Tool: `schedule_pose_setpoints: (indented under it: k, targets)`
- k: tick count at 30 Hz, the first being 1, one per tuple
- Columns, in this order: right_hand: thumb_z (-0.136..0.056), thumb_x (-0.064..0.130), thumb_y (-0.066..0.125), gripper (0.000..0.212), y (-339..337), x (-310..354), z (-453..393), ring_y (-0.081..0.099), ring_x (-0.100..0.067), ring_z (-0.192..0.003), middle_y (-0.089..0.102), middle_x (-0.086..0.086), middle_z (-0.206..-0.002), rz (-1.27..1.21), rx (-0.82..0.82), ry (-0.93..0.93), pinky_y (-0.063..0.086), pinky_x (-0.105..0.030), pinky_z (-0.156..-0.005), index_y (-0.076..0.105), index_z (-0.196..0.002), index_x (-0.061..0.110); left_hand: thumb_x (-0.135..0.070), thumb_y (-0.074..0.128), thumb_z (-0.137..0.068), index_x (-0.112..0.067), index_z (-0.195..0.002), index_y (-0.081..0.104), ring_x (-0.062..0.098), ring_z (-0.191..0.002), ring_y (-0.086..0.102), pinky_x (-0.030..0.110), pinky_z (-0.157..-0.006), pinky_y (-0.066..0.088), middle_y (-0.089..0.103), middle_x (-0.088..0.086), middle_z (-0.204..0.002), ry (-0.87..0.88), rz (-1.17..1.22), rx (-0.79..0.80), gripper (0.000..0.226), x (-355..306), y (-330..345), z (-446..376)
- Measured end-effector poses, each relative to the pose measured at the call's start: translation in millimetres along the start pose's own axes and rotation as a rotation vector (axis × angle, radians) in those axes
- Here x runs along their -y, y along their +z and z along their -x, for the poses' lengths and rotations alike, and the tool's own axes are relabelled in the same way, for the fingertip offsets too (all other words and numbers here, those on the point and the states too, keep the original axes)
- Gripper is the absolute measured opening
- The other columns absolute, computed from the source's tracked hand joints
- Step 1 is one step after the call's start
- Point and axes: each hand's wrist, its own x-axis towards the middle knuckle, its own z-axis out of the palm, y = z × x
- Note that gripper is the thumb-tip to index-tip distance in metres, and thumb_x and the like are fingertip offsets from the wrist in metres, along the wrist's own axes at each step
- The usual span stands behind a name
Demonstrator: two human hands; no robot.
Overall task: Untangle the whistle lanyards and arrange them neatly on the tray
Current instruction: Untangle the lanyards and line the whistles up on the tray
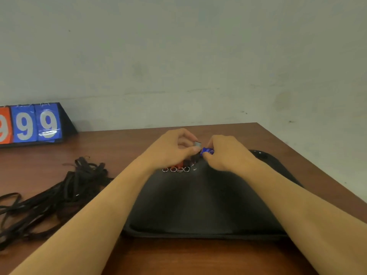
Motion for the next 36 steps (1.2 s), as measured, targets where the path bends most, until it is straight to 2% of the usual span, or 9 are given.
schedule_pose_setpoints:
  k: [2,5,10,15,22,26,29,31,36]
  targets:
    - [-0.093,0.037,0.062,0.026,2,-3,-2,0.064,-0.022,-0.085,0.066,-0.005,-0.099,0.023,0.02,0.019,0.058,-0.042,-0.083,0.061,-0.109,0.017,-0.035,0.071,-0.091,-0.03,-0.113,0.062,0.008,-0.096,0.071,0.042,-0.099,0.055,0.075,-0.013,-0.103,0.034,-0.09,-0.032,0.025,4,3,-2]
    - [-0.093,0.04,0.062,0.027,1,-7,-3,0.064,-0.022,-0.082,0.066,-0.004,-0.093,0.055,0.037,0.045,0.059,-0.041,-0.082,0.064,-0.105,0.016,-0.036,0.072,-0.09,-0.03,-0.116,0.061,0.006,-0.097,0.07,0.039,-0.097,0.056,0.073,-0.013,-0.108,0.04,-0.118,-0.074,0.028,5,6,-4]
    - [-0.093,0.041,0.062,0.026,1,-8,-3,0.064,-0.02,-0.077,0.064,-0.003,-0.085,0.093,0.048,0.033,0.06,-0.039,-0.078,0.065,-0.099,0.015,-0.037,0.071,-0.092,-0.032,-0.129,0.05,0.007,-0.102,0.068,0.033,-0.097,0.054,0.071,-0.01,-0.111,0.037,-0.121,-0.072,0.043,5,10,-4]
    - [-0.093,0.041,0.063,0.028,1,-8,-1,0.065,-0.02,-0.075,0.064,-0.004,-0.081,0.089,0.031,0.014,0.06,-0.038,-0.076,0.066,-0.092,0.013,-0.036,0.07,-0.092,-0.03,-0.119,0.059,0.004,-0.098,0.069,0.036,-0.097,0.055,0.072,-0.011,-0.106,0.066,-0.145,-0.069,0.03,10,13,-6]
    - [-0.091,0.039,0.066,0.025,1,-10,-1,0.065,-0.021,-0.077,0.064,-0.004,-0.082,0.089,0.023,-0.008,0.059,-0.038,-0.077,0.067,-0.094,0.014,-0.029,0.067,-0.095,-0.027,-0.127,0.058,0.009,-0.101,0.067,0.037,-0.096,0.056,0.069,-0.007,-0.113,0.056,-0.212,-0.031,0.033,9,17,-6]
    - [-0.093,0.038,0.064,0.026,2,-10,-2,0.064,-0.02,-0.071,0.063,-0.004,-0.076,0.092,0.0,-0.017,0.058,-0.035,-0.071,0.064,-0.083,0.014,-0.032,0.068,-0.093,-0.029,-0.116,0.064,0.007,-0.098,0.069,0.036,-0.099,0.054,0.073,-0.009,-0.102,0.069,-0.129,-0.061,0.024,7,16,-6]
    - [-0.095,0.036,0.061,0.028,2,-10,-2,0.062,-0.02,-0.068,0.061,-0.005,-0.073,0.079,-0.018,-0.02,0.055,-0.033,-0.065,0.064,-0.082,0.011,-0.036,0.069,-0.093,-0.027,-0.112,0.066,0.007,-0.092,0.072,0.033,-0.096,0.054,0.077,-0.01,-0.092,0.048,-0.064,-0.067,0.022,3,12,-6]
    - [-0.096,0.035,0.06,0.029,2,-10,-2,0.062,-0.021,-0.066,0.06,-0.004,-0.07,0.061,-0.024,-0.027,0.053,-0.032,-0.062,0.065,-0.082,0.01,-0.037,0.071,-0.09,-0.027,-0.111,0.065,0.006,-0.093,0.072,0.033,-0.097,0.054,0.077,-0.01,-0.094,0.037,-0.076,-0.068,0.024,5,12,-6]
    - [-0.095,0.034,0.061,0.024,2,-9,-2,0.066,-0.021,-0.072,0.061,-0.004,-0.074,0.074,-0.011,-0.031,0.06,-0.035,-0.07,0.064,-0.087,0.012,-0.038,0.073,-0.09,-0.025,-0.115,0.063,0.005,-0.094,0.069,0.033,-0.092,0.057,0.071,-0.01,-0.106,0.036,-0.183,-0.061,0.03,6,18,-4]
